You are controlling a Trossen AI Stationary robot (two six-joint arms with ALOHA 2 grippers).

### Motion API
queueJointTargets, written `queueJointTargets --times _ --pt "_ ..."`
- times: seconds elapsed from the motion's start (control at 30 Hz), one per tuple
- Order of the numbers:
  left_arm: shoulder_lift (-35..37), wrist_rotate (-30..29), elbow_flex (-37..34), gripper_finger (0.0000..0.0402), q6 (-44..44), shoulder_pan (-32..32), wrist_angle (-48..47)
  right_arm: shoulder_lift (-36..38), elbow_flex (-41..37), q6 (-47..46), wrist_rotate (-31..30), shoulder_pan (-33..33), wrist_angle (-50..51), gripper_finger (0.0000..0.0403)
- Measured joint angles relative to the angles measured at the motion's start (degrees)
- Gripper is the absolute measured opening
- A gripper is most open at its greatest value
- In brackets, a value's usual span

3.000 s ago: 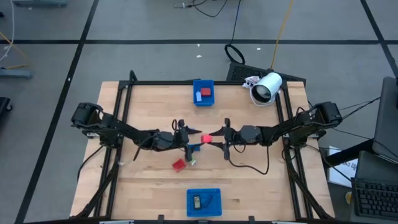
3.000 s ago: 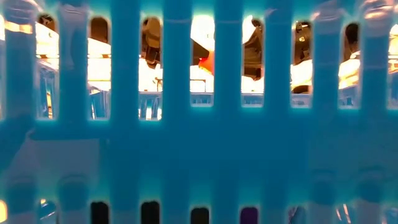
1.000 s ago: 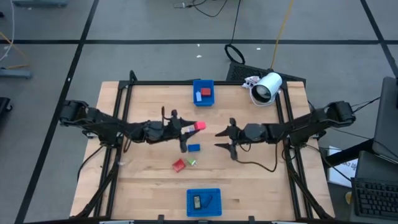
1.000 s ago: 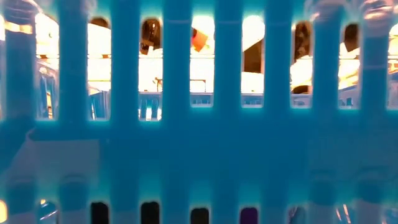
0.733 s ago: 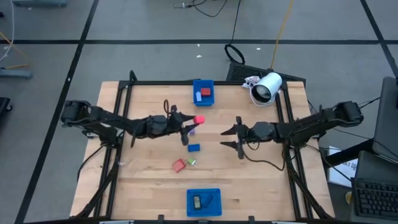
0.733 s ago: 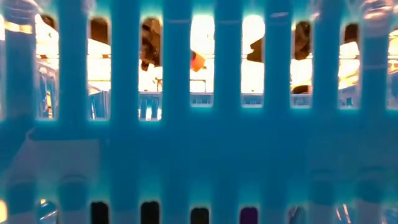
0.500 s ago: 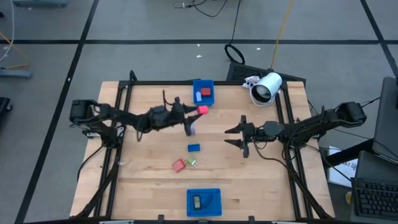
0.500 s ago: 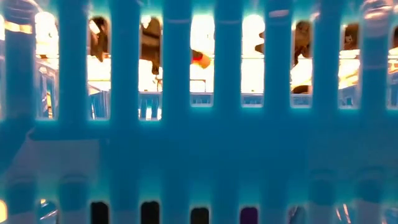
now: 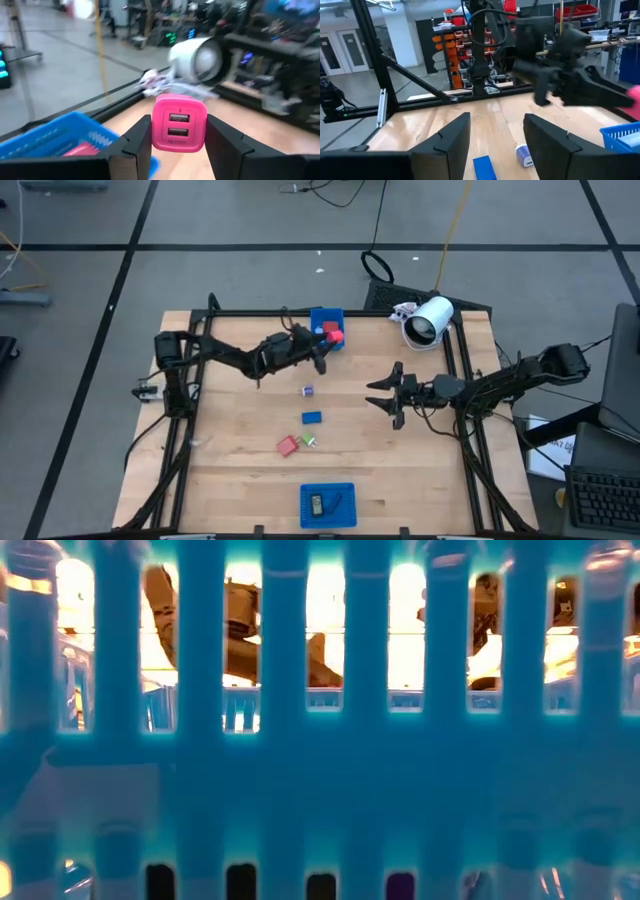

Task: Pick & Place Office items
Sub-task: Put the pink charger adapter into the top blue bin

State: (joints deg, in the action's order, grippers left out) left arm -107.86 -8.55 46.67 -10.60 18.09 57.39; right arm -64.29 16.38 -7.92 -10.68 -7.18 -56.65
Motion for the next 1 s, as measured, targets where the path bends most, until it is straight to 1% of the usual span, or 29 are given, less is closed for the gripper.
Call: queueJointTargets --times 0.17,0.27,0.47,0.8,0.87,1.0 --pt "-2.9 -4.9 5.1 0.0146 -0.7 0.6 -10.3 0.0 0.0 0.2 0.0 0.0 0.3 0.0171" --pt "-4.0 -7.4 7.0 0.0146 -2.1 0.7 -15.2 0.0 0.0 0.8 0.0 0.0 0.3 0.0171" --pt "-4.4 -10.8 7.5 0.0146 -3.3 0.6 -16.9 0.0 0.0 1.1 0.0 0.0 0.3 0.0171" --pt "-4.3 -11.1 7.5 0.0147 -5.7 0.9 -20.4 0.0 0.0 1.1 0.0 0.0 0.3 0.0171" --pt "-4.3 -11.1 7.5 0.017 -6.3 1.0 -20.4 0.0 0.0 1.1 0.0 0.0 0.3 0.0171" --pt "-4.3 -11.5 7.5 0.0248 -6.5 1.0 -20.2 0.0 0.0 1.1 0.0 0.0 0.3 0.0171"
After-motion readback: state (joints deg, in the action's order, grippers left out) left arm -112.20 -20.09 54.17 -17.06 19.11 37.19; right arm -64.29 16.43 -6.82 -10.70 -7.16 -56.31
